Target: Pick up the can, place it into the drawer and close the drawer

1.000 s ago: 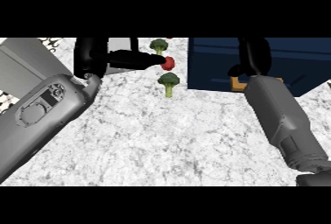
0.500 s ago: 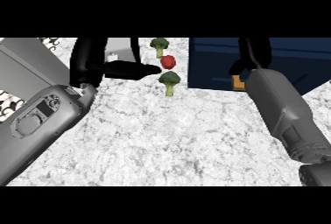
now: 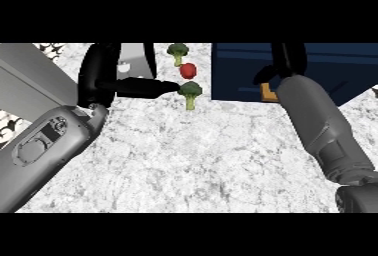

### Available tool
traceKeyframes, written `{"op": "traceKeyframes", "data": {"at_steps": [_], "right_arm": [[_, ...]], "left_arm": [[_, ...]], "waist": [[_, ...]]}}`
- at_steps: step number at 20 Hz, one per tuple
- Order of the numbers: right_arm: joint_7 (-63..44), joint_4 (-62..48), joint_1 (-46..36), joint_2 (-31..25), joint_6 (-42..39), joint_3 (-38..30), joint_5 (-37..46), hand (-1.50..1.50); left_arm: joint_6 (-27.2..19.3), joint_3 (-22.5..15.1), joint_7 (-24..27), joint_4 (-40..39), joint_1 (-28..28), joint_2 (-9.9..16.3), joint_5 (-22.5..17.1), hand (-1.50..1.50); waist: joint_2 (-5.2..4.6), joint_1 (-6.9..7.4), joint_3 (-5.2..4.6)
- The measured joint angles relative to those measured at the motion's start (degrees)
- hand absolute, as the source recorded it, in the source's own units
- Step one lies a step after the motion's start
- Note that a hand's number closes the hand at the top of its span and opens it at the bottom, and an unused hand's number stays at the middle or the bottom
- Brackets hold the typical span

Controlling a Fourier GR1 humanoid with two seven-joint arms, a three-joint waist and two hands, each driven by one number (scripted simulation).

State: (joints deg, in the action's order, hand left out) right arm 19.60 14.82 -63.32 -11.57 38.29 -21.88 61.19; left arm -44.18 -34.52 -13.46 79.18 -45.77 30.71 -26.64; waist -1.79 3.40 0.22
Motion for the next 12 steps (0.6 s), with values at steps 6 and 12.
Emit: {"op": "traceKeyframes", "data": {"at_steps": [6, 12], "right_arm": [[5.0, 1.0, -2.0, 2.3, -5.0, -7.2, -8.8, -1.50], [9.1, 1.8, -3.3, 3.9, -11.0, -13.8, -17.4, -1.50]], "left_arm": [[0.0, 0.6, 0.1, 2.1, 2.3, 0.9, 0.3, -1.50], [0.6, 2.2, 1.0, 2.5, 4.8, 1.6, 0.6, -1.50]], "waist": [[0.26, 0.04, 0.16], [0.44, -0.77, 0.12]]}}
